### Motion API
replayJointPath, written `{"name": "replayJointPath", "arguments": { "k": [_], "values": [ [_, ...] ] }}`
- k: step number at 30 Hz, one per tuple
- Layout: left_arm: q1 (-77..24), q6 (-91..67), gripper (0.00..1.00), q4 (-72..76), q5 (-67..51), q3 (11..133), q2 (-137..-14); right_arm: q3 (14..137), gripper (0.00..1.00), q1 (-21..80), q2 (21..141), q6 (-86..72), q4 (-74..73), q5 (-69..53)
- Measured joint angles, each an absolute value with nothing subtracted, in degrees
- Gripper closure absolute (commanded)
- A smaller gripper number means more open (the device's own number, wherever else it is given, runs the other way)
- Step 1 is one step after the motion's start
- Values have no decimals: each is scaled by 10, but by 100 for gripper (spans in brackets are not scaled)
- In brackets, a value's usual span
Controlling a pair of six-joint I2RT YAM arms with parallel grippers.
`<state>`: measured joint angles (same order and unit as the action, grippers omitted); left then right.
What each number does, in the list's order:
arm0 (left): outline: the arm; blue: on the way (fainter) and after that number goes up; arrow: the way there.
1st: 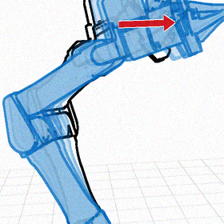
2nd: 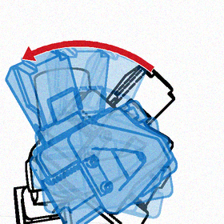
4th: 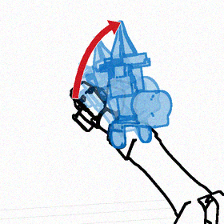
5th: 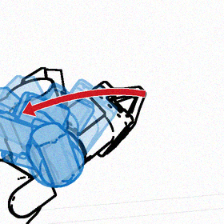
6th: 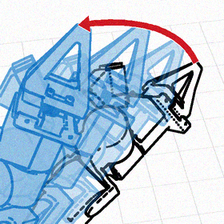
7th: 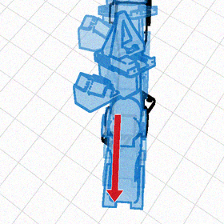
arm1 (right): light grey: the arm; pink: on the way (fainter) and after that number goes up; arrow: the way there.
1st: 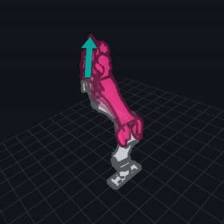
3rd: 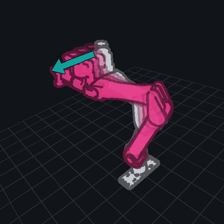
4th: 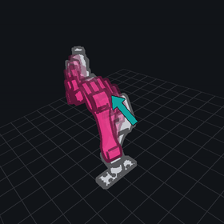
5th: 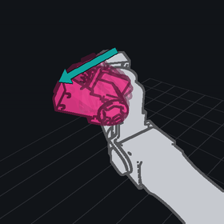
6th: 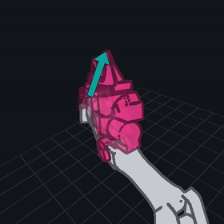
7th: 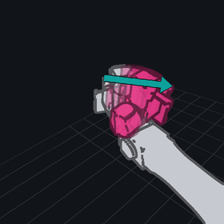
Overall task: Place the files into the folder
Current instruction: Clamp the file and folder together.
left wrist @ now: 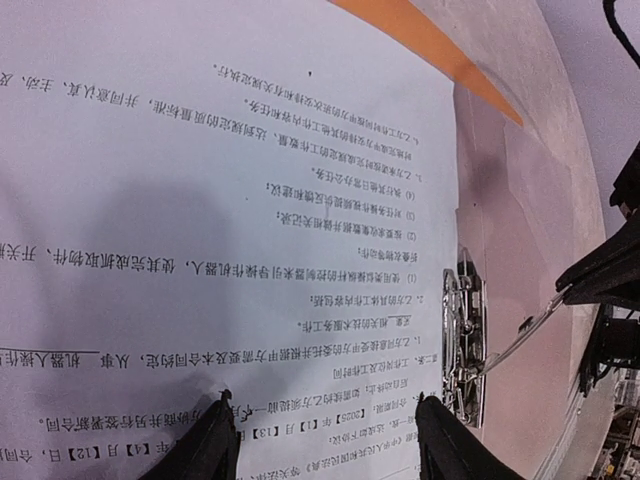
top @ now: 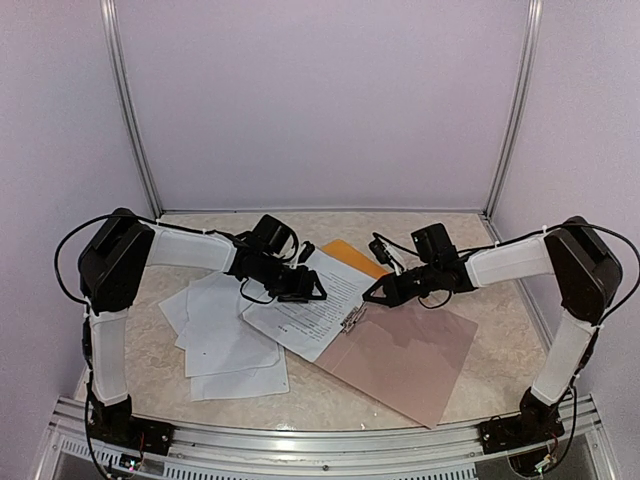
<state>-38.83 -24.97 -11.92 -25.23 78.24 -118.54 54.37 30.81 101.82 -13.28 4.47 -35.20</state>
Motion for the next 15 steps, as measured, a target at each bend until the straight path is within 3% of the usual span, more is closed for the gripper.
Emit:
{"name": "replayJointPath", "arguments": {
  "k": [15],
  "values": [
    [-412, -202, 38, -147, -202, 795, -1181, 525, 100, 294, 1042, -132, 98, -366]
  ]
}}
